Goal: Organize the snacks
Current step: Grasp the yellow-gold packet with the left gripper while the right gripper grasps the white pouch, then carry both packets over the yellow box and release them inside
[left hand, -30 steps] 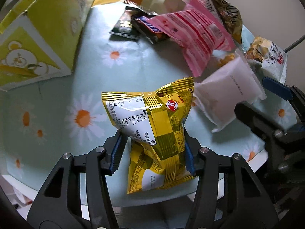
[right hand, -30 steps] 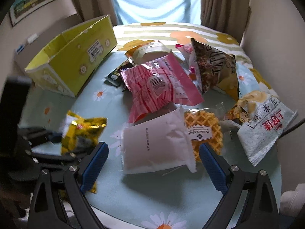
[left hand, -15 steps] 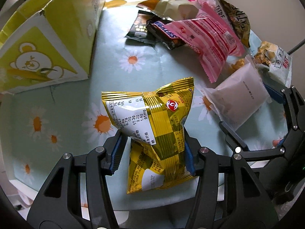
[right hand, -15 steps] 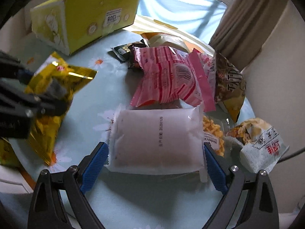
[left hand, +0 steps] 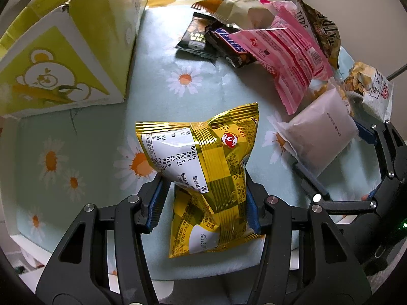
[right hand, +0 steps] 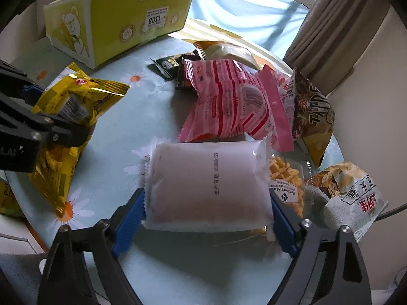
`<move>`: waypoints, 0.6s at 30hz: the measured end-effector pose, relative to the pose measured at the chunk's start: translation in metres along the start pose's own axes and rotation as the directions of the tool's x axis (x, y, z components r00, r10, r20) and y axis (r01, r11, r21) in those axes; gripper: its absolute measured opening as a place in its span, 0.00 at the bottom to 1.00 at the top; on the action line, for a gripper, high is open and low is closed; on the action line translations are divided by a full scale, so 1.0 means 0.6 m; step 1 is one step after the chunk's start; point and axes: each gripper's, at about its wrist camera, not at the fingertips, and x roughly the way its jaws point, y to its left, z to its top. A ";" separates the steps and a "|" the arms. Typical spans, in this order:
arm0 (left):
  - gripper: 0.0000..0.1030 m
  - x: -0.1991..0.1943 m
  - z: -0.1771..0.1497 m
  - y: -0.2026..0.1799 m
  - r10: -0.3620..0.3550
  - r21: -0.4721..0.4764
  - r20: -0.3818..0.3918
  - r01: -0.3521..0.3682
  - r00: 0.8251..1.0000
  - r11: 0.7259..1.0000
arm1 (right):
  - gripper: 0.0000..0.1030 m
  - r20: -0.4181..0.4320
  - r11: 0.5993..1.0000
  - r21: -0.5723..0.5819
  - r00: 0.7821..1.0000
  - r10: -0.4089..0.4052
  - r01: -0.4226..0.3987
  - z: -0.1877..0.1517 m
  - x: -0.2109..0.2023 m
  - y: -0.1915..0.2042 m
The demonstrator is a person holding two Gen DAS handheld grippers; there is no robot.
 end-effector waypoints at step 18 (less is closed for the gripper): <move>0.48 -0.141 0.024 -0.004 0.007 -0.052 0.149 0.001 0.989 0.999 | 0.68 0.083 0.978 0.176 0.992 0.095 -0.108 0.037 -0.107 -0.070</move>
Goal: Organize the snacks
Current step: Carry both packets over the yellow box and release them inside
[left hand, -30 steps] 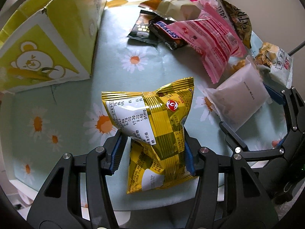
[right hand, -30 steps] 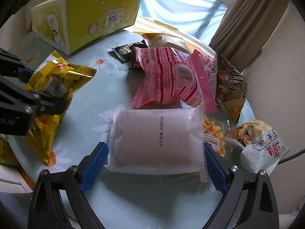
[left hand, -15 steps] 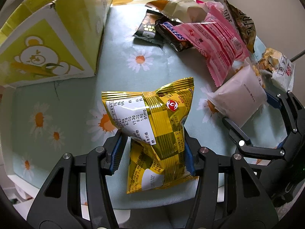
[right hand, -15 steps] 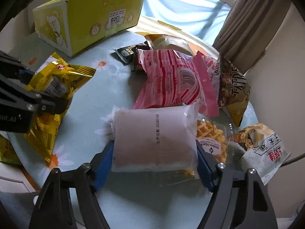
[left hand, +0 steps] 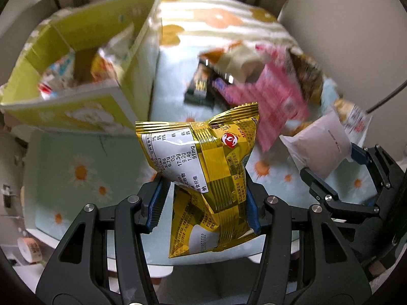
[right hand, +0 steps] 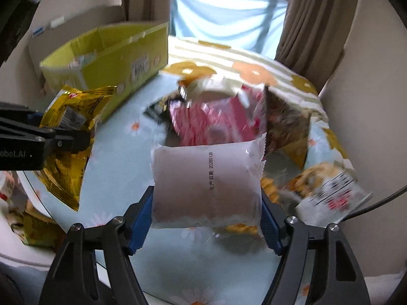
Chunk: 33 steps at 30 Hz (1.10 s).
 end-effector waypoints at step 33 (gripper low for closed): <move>0.48 -0.058 0.304 0.436 -0.014 0.020 0.089 0.012 0.996 1.000 | 0.68 0.096 0.979 0.149 0.987 0.125 -0.138 0.384 0.028 0.277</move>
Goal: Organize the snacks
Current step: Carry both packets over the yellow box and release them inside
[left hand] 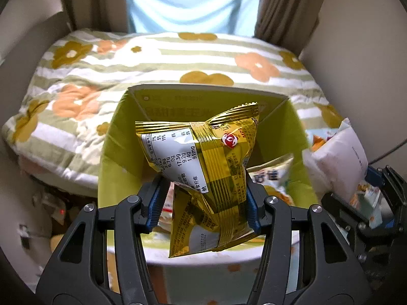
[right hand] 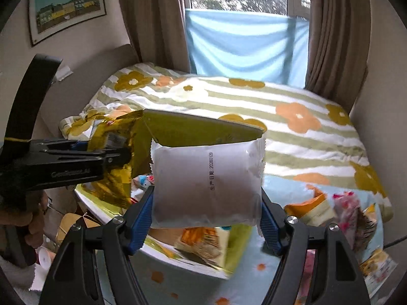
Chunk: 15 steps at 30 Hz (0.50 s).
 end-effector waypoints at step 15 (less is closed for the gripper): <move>1.00 0.080 0.031 0.046 -0.002 0.002 -0.075 0.002 0.997 1.000 | 0.68 -0.155 0.998 0.054 0.988 -0.010 0.019 -0.014 0.090 0.000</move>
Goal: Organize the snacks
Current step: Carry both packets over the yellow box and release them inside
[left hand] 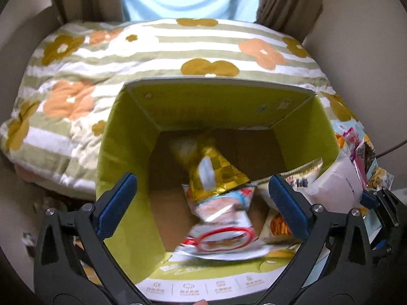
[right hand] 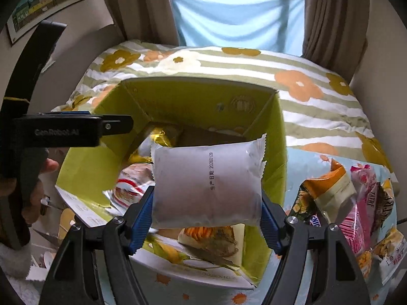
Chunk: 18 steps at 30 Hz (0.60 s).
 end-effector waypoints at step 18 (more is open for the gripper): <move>1.00 -0.007 -0.037 0.022 0.039 -0.009 -0.010 -0.039 0.999 0.999 | 0.95 -0.014 0.997 -0.066 0.999 0.033 -0.034 -0.010 0.019 0.014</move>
